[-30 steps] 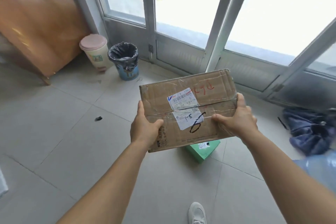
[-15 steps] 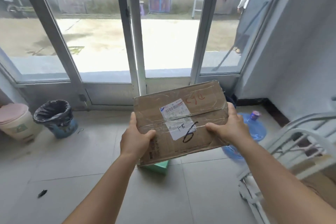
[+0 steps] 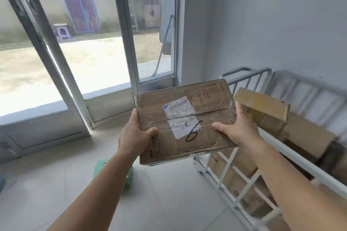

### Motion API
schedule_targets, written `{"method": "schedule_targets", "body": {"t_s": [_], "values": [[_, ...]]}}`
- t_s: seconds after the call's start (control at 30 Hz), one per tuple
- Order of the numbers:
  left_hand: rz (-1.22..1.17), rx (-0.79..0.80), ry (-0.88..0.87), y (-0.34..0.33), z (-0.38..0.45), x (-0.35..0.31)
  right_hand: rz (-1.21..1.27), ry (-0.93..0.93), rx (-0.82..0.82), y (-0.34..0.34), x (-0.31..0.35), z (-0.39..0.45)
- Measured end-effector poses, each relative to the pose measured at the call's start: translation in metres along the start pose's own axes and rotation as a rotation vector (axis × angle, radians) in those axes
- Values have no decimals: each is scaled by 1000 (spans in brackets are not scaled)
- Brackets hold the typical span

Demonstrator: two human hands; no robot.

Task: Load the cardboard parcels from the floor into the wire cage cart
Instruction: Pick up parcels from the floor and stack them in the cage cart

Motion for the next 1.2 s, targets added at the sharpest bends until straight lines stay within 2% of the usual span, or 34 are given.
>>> {"method": "schedule_targets", "body": {"t_s": [0.3, 0.67, 1.03, 1.2], "values": [[56, 143, -221, -54, -54, -114, 22, -109, -215, 143, -56, -73], [36, 335, -484, -129, -102, -245, 65, -276, -497, 260, -117, -143], [49, 510, -709, -237, -172, -370, 100, -412, -754, 377, -200, -189], [55, 606, -773, -304, -209, -433, 104, -418, -810, 446, -242, -190]]}}
Point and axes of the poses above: each hand's wrist, its own z-axis towards the middle knuckle, its own y-axis out of the back of the hand, x = y × z, the point moved 9 cm from there along z, towards the middle knuckle, and after that the axes turned 12 degrees about z, right-handed, at the moved point
